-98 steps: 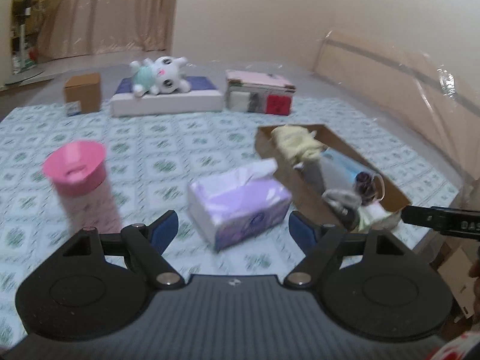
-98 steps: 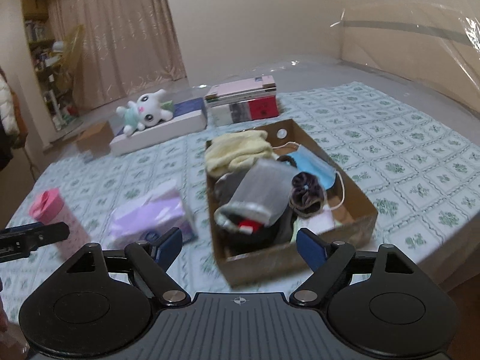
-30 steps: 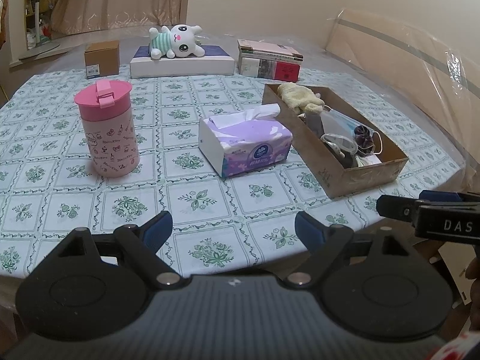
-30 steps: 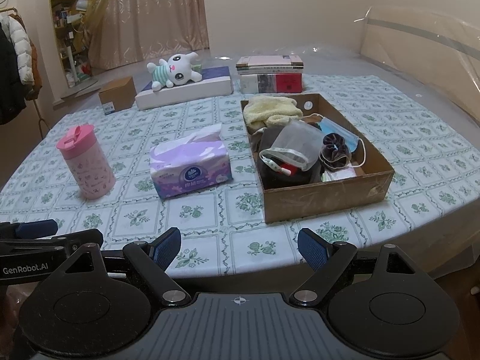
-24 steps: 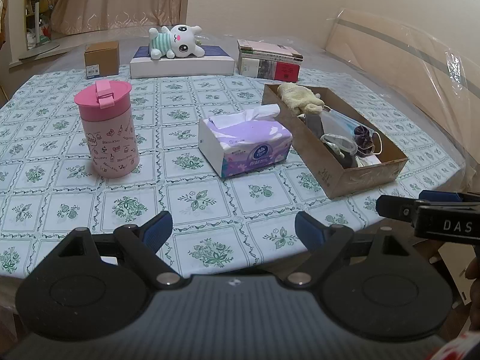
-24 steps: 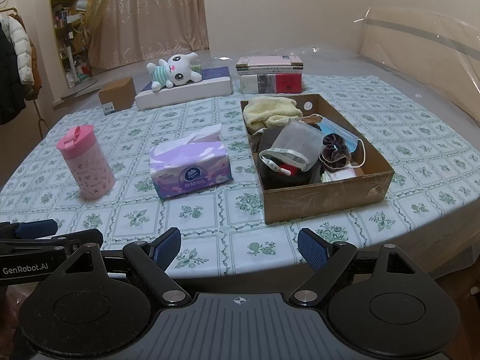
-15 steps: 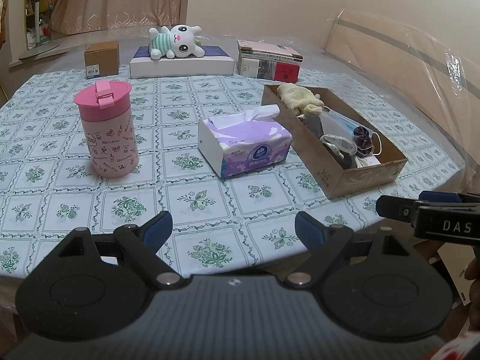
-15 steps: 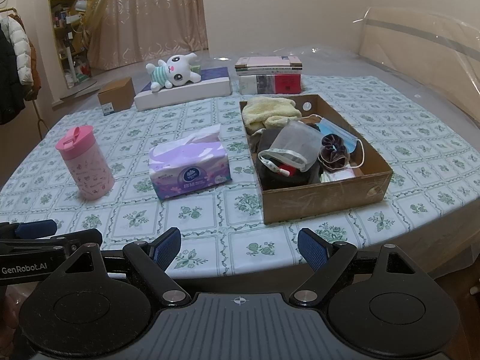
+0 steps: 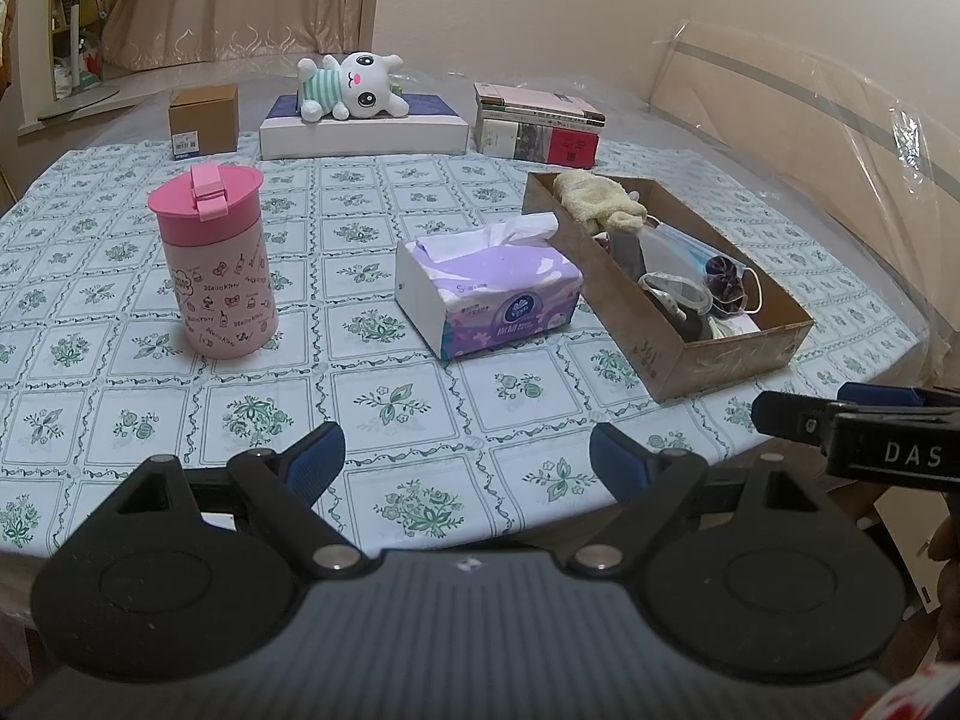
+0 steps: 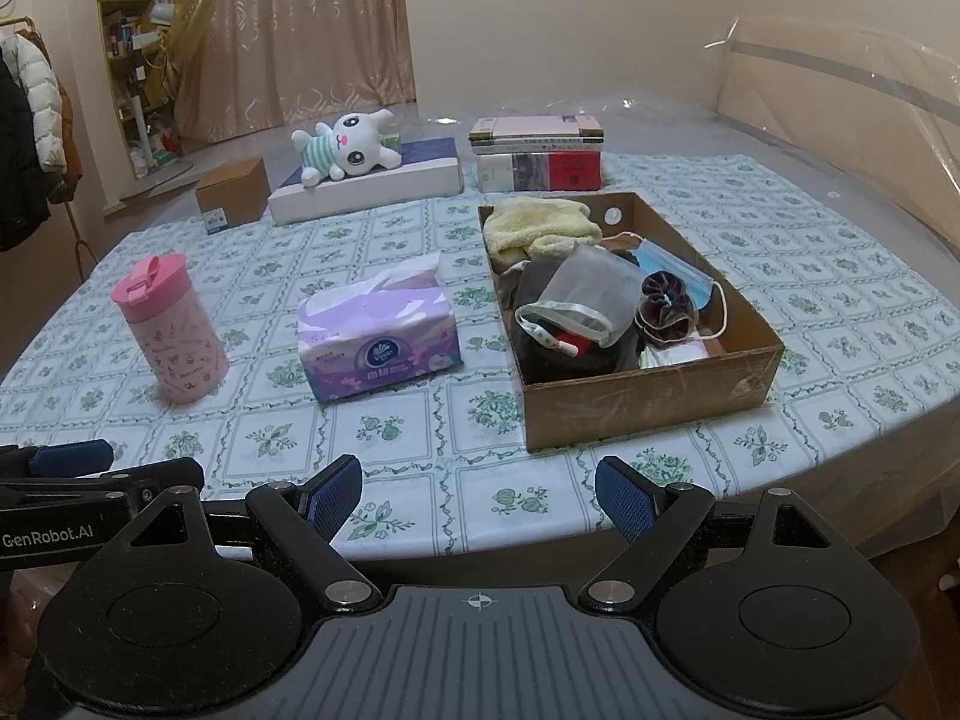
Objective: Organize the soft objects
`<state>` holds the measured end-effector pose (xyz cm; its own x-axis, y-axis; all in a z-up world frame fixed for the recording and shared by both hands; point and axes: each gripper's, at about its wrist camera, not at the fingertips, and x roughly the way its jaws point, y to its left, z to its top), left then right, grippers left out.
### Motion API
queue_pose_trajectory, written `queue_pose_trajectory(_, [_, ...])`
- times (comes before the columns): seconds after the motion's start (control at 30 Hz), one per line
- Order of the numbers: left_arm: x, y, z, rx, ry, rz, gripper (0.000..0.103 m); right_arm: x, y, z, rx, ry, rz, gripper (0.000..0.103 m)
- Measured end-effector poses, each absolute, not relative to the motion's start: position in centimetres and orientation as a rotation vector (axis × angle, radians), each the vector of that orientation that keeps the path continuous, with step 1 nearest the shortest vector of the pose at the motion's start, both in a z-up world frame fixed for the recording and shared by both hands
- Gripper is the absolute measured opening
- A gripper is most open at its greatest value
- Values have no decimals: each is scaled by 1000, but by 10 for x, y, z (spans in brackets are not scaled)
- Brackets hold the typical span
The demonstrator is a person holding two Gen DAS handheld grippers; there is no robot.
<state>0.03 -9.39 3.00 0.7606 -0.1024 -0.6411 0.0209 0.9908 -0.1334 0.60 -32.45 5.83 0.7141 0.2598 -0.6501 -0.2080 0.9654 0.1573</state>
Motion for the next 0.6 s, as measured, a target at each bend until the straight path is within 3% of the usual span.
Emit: queue_pose_trajectory(0.6, [1,-94,30,-123,704,-68,87,7,-325,60,75,730,259,85])
